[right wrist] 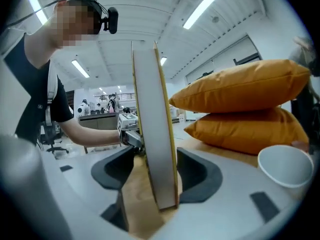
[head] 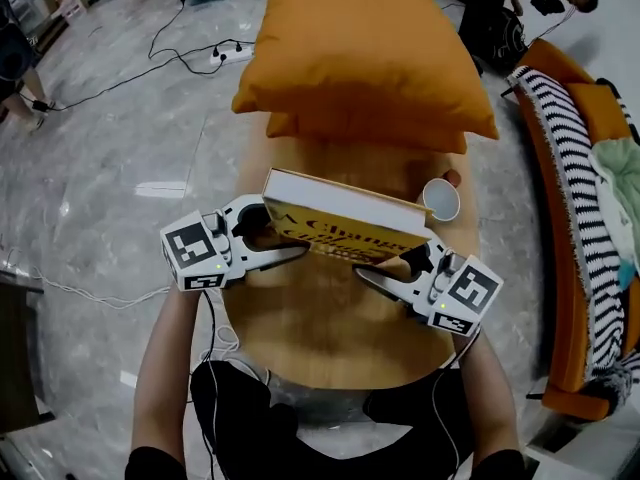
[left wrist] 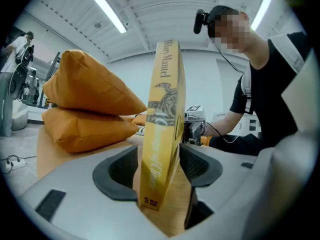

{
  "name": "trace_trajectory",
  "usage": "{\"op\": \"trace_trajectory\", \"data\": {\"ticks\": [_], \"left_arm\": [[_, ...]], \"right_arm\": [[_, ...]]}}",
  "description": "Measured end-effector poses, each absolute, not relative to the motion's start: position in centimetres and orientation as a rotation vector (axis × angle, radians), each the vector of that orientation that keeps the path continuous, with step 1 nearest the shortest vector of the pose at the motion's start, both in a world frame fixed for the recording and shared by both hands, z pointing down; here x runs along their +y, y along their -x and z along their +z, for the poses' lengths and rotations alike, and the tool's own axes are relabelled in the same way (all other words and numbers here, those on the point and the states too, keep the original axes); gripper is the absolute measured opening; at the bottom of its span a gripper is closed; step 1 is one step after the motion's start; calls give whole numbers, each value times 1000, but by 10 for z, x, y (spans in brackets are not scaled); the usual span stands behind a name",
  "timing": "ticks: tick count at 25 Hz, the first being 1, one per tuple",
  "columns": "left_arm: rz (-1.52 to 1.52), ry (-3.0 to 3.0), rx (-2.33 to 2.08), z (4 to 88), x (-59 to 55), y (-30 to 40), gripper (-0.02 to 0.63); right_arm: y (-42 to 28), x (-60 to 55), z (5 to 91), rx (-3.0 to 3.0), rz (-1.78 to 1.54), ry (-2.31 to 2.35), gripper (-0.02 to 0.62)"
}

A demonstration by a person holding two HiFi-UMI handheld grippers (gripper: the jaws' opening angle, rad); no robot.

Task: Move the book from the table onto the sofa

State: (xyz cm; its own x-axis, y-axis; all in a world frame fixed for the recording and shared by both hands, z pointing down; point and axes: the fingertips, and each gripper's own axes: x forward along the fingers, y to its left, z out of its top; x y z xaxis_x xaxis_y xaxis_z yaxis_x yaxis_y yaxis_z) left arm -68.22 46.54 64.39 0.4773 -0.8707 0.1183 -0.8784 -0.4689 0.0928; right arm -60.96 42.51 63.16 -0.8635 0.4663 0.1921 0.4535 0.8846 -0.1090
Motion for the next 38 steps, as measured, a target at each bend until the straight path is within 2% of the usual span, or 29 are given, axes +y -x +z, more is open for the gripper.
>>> {"op": "trace_trajectory", "data": {"ticks": [3,4,6,11,23,29,38], "left_arm": [[56,-2633,-1474,642,465,674,249],[55,-2647,-1462,641,465,672,217],[57,-2664,-1446,640,466,670,203],[-4,-2671,-1326,637,470,662,158],[15,-2642,-1275,621,479,658,153],[-37,-2533,-1263,547,493,638,152],[-177,-2368,-1248,368,544,615,152]], "right_arm": [[613,424,632,-2851,124,720,272],[614,424,630,-2861,143,721,251],[617,422,626,-2871,139,728,210],[617,421,621,-2865,190,783,176],[613,431,611,-2839,259,909,155],[596,443,538,-2771,379,944,153],[577,491,358,-2621,566,966,153]]}}
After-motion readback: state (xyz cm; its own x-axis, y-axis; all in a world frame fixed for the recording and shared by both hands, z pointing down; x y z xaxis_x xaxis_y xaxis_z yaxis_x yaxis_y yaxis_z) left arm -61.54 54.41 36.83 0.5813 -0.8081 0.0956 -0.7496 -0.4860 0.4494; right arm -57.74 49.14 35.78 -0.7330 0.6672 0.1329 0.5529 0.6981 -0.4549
